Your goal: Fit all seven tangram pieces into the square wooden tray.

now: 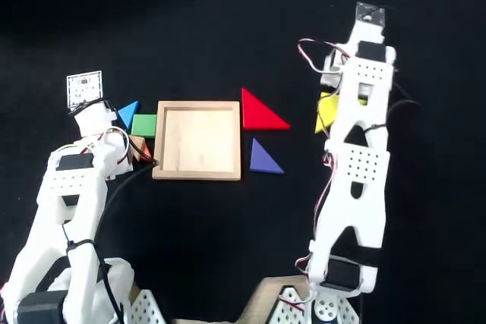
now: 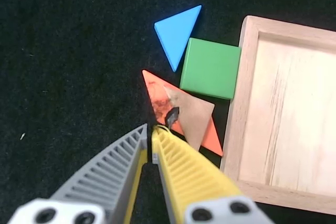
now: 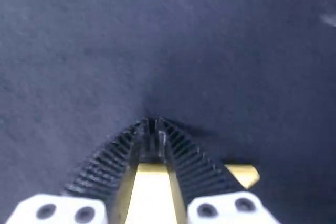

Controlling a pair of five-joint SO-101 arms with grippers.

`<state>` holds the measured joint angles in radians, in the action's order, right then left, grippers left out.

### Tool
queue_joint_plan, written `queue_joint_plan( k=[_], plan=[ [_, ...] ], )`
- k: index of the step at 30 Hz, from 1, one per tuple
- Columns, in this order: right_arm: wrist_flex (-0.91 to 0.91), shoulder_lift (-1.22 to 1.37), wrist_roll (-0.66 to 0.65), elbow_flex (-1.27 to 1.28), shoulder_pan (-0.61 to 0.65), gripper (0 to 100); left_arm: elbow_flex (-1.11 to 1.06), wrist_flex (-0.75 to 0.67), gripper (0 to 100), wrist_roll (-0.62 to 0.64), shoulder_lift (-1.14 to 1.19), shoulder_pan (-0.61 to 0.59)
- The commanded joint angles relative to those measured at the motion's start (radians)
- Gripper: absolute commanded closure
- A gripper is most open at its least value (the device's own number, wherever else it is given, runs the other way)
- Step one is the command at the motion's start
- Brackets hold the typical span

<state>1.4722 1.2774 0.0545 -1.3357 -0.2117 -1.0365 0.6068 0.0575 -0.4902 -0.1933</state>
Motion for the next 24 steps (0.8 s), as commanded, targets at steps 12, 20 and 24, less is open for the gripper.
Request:
queue_joint_plan(
  k=[12,20,24],
  plan=[
    [0.296,-0.008,-0.388,-0.028,-0.051,98.5,0.008,-0.014,97,0.005,0.002,-0.002],
    [0.295,-0.226,-0.503,0.295,-0.049,98.8,0.01,-0.014,97,0.005,0.002,-0.002],
    [0.295,-0.387,-0.629,0.499,-0.049,98.8,0.008,-0.014,97,0.005,0.002,-0.002]
  ],
)
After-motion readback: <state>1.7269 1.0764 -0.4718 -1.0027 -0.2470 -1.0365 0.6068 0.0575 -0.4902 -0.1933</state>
